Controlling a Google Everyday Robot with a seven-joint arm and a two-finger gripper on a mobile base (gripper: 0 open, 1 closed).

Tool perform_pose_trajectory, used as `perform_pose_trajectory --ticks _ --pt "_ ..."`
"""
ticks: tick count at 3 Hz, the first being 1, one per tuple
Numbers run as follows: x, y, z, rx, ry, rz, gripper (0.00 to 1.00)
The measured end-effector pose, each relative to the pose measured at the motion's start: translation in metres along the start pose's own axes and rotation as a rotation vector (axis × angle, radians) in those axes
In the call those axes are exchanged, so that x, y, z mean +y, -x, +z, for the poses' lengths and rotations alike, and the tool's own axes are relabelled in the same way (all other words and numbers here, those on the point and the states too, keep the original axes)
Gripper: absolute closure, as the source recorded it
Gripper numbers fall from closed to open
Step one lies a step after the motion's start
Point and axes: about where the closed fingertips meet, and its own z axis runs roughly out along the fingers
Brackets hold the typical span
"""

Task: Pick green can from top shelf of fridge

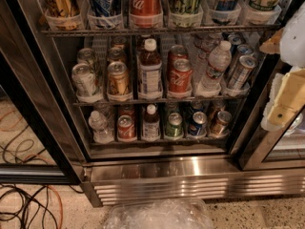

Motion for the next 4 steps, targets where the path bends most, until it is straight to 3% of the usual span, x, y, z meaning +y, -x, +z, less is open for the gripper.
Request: perform_pose_trajectory --ticks 1,2,3,4 --pt "0.0 0.0 0.0 0.0 0.0 0.0 0.0" --pt "0.002 0.004 0.0 -0.057 -0.018 0.024 0.0" --pt "0.009 0.01 0.001 -0.168 -0.057 0.091 0.0" --pt "0.013 0.018 0.005 -0.315 -0.111 0.2 0.0"
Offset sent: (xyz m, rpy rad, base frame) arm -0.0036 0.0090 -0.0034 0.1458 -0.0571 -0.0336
